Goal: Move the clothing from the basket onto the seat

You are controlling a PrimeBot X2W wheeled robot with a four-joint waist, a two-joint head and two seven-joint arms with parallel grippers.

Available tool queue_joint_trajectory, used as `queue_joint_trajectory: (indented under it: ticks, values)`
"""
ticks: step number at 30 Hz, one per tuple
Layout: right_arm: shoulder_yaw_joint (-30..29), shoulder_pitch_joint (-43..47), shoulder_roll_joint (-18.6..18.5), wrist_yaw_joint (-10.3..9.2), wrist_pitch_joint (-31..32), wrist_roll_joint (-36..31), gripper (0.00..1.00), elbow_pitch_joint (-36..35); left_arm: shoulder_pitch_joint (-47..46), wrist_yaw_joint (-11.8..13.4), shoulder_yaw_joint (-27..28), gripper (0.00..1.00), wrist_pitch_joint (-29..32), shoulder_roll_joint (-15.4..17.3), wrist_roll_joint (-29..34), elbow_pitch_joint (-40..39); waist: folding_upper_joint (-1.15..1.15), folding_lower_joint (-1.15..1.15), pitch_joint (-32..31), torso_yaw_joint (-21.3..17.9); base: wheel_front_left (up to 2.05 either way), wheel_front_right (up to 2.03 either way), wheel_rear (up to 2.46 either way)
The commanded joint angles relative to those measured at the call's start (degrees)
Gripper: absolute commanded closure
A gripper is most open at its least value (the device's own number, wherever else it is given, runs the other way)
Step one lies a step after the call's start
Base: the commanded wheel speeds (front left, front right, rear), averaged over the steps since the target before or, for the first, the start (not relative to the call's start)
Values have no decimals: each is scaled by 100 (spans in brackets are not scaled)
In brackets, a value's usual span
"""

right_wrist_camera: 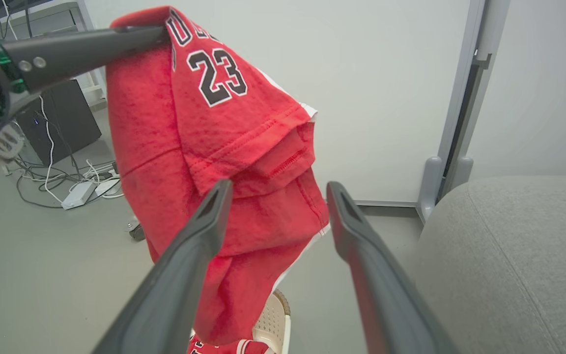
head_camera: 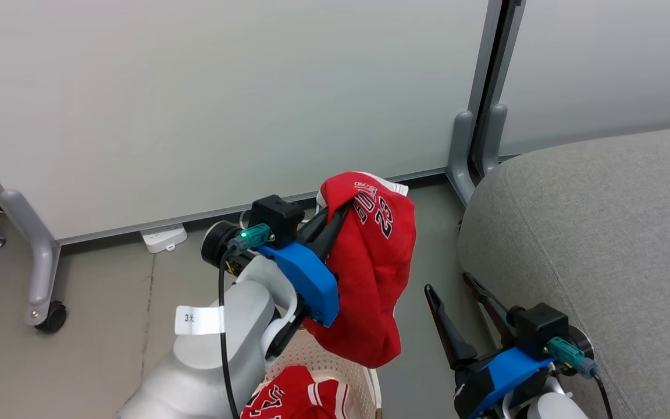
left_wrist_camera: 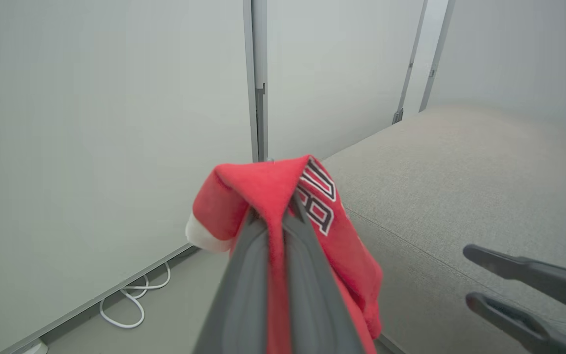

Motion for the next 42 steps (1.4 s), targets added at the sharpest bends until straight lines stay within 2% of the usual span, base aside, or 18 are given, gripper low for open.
queue_joint_trajectory:
  ticks: [1,14,23,32,42]
  values:
    - [13,86,-21,3,22,52,0,-46,-103,-13,4,100,17,-1,-48,-37,0,1,-18,4,0,0,0]
    - [94,141,-21,3,105,71,0,-149,-172,-13,-121,100,38,-47,-181,-85,0,1,-8,-17,0,0,0]
    - [758,-206,-21,3,292,265,0,-49,-239,-13,-233,100,42,-110,-254,-119,0,1,37,33,0,0,0]
    - [1201,-739,-21,3,285,471,0,544,-320,-13,-518,100,79,-201,-386,-276,0,1,61,164,0,0,0]
    - [1331,-1354,-21,3,16,787,0,1315,-383,12,-868,100,108,-226,-623,-578,0,1,82,258,0,0,0]
